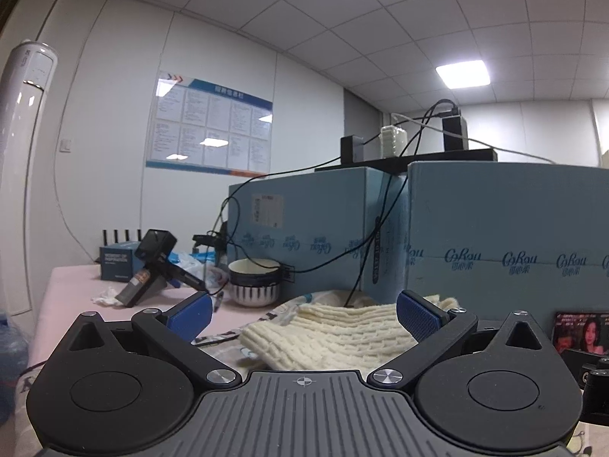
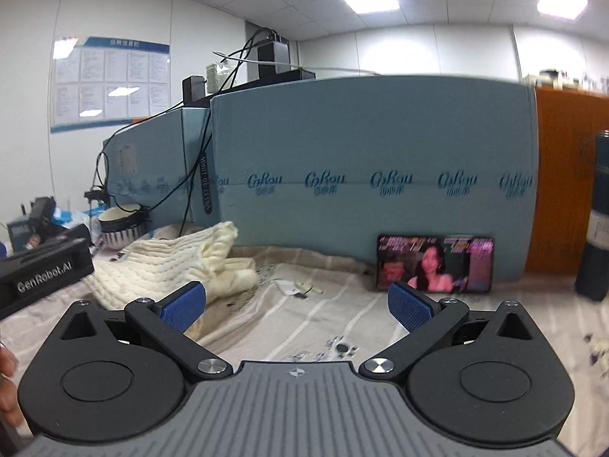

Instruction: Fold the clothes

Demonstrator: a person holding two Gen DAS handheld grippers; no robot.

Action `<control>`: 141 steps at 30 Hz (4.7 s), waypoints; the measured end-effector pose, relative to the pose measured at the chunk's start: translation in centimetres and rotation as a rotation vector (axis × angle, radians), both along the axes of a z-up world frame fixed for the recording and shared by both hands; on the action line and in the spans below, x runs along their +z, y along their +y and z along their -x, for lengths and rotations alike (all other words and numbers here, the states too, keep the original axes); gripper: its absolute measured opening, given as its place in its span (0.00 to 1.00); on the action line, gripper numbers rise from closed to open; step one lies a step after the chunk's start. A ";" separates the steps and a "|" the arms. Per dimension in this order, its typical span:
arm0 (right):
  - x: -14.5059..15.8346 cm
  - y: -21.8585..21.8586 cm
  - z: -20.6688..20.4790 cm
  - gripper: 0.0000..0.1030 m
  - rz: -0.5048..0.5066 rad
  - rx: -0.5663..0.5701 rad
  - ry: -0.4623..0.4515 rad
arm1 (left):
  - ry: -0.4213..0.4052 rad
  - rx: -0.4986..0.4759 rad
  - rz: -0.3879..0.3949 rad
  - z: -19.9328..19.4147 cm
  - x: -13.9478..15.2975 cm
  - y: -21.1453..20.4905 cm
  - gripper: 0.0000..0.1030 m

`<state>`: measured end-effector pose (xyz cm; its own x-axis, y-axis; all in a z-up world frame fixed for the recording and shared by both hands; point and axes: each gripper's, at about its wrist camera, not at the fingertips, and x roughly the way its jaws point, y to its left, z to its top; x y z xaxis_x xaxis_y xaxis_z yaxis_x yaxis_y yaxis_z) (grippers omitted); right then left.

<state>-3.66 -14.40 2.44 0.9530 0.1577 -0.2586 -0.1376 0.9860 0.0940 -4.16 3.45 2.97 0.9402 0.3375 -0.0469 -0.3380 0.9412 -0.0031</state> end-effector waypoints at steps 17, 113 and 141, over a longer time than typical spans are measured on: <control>-2.1 1.1 1.5 1.00 0.066 0.074 0.085 | 0.156 0.029 -0.029 2.0 -2.1 -1.1 1.00; 0.1 0.8 -10.9 1.00 -0.054 0.273 0.459 | 0.304 0.270 0.180 -6.3 -1.6 -1.2 1.00; -0.1 0.7 -11.0 1.00 -0.041 0.272 0.466 | 0.296 0.261 0.186 -6.3 -1.7 -1.0 1.00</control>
